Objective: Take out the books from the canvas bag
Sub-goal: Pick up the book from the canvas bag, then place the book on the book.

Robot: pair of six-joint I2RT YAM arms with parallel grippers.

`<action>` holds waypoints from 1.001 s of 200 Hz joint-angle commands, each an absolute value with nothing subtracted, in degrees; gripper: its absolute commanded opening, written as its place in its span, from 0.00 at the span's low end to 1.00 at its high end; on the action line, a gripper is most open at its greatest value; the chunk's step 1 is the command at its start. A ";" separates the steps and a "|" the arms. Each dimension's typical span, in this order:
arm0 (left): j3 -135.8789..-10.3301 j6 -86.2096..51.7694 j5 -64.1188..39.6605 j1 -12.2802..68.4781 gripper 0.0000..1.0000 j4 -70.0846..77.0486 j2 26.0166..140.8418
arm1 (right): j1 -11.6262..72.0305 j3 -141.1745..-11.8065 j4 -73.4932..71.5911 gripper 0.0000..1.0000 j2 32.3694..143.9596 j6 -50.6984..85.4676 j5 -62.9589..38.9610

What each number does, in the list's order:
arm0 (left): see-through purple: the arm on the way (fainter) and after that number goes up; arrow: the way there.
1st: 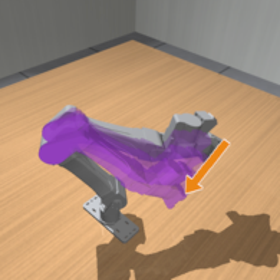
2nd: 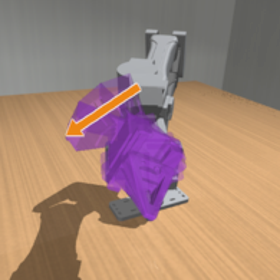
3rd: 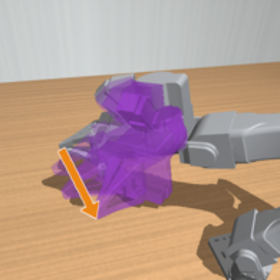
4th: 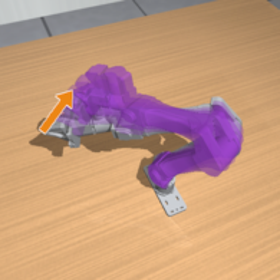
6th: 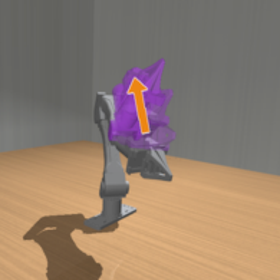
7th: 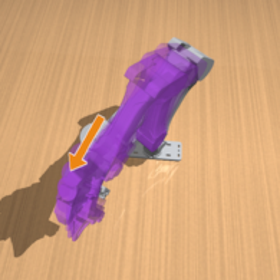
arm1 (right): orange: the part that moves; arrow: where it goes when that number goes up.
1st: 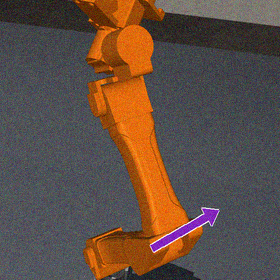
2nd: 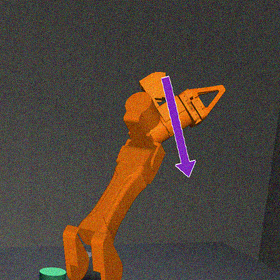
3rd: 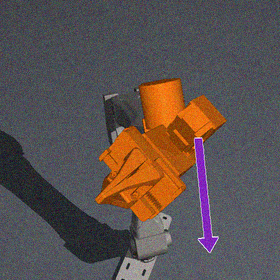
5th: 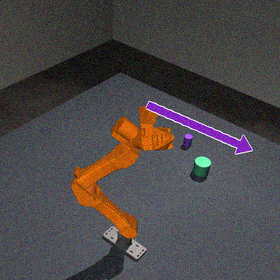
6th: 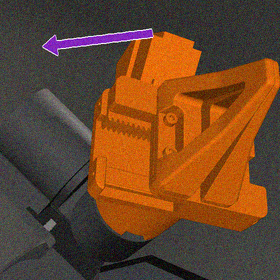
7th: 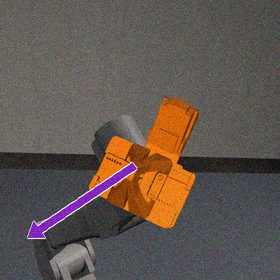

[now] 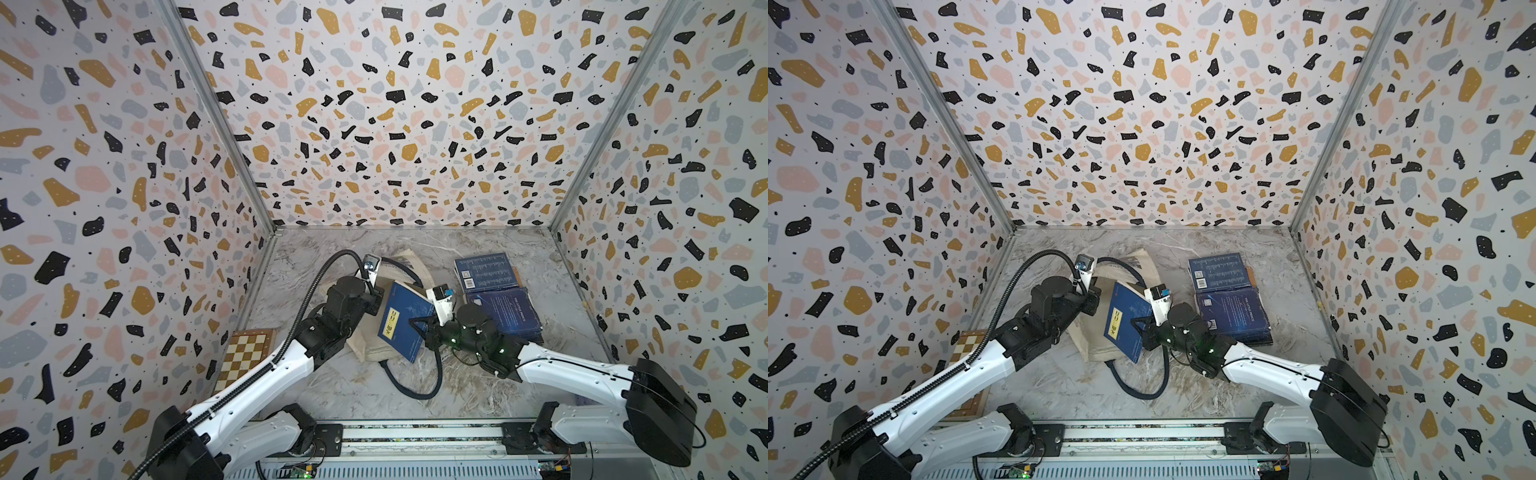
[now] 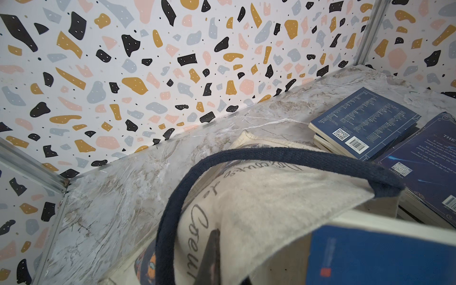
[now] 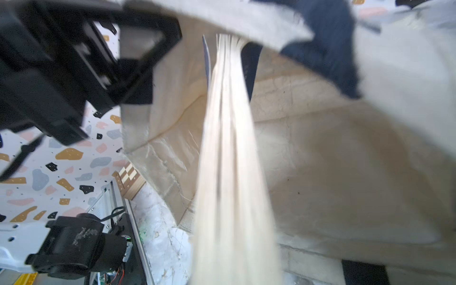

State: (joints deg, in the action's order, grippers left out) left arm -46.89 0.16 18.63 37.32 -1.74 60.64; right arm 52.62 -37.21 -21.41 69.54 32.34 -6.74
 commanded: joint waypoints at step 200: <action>-49.69 -1.39 17.85 36.74 0.00 -1.85 61.53 | 16.75 -34.49 -6.11 0.00 40.75 41.46 -18.44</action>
